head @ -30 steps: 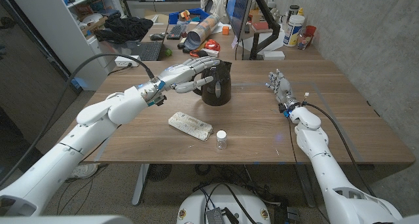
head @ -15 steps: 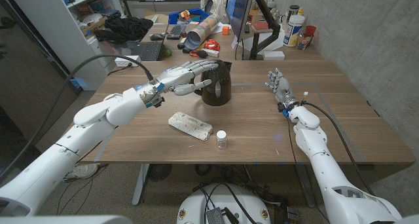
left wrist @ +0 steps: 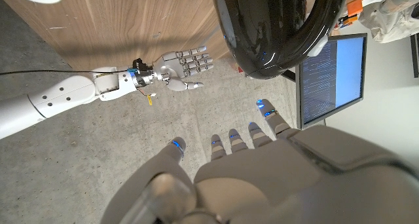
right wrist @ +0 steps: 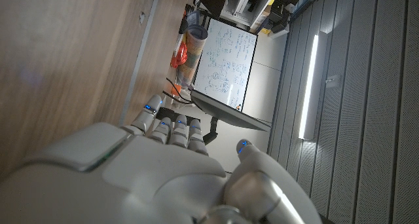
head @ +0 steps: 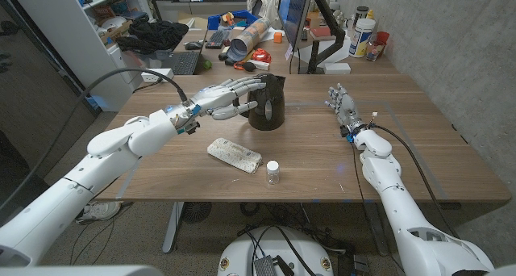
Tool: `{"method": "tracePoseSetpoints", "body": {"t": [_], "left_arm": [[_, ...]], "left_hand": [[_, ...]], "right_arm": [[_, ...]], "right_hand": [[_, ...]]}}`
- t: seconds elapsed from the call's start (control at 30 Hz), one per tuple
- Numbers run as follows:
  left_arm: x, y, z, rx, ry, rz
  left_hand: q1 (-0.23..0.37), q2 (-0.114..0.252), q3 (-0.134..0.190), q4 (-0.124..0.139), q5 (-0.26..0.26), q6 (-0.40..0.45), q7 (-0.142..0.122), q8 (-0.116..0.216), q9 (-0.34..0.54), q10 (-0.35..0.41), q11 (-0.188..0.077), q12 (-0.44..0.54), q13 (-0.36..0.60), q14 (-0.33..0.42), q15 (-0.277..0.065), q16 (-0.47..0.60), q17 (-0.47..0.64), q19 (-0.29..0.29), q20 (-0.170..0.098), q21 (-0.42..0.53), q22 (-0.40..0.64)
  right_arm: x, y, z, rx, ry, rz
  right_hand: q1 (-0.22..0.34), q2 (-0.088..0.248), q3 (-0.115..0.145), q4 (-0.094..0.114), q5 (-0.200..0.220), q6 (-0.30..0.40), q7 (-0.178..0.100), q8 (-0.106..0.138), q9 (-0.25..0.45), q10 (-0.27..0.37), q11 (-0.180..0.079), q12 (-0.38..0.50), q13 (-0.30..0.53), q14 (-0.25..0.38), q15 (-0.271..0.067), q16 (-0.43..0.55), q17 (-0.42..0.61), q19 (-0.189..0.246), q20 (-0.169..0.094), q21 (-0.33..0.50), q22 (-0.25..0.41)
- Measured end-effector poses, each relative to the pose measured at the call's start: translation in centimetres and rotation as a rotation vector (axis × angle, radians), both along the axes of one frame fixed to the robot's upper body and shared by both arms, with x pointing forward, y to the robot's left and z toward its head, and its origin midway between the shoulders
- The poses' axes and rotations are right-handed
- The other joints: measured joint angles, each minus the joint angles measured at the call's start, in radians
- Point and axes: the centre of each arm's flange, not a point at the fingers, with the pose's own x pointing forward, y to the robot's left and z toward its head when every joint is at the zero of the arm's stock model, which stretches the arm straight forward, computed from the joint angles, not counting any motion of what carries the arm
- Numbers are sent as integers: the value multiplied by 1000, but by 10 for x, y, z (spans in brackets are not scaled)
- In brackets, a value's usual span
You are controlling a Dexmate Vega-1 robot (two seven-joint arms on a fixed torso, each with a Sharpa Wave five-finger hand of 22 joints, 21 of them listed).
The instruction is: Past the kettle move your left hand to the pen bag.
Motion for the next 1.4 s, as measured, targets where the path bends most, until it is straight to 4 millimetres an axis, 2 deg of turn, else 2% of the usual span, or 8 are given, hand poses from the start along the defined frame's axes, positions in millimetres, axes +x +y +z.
{"method": "tracePoseSetpoints", "body": {"t": [1.4], "left_arm": [[8, 3, -20, 64, 88, 57]], "left_hand": [[7, 1, 0, 0, 9, 0, 0, -4, 0, 0, 0, 0, 0, -10, 0, -8, 2, 0, 0, -14, 0]], "right_arm": [[3, 2, -3, -5, 8, 7]], "right_hand": [[0, 0, -6, 0, 5, 0, 0, 0, 0, 0, 0, 0, 0, 0, 0, 0, 0, 0, 0, -12, 0]]}}
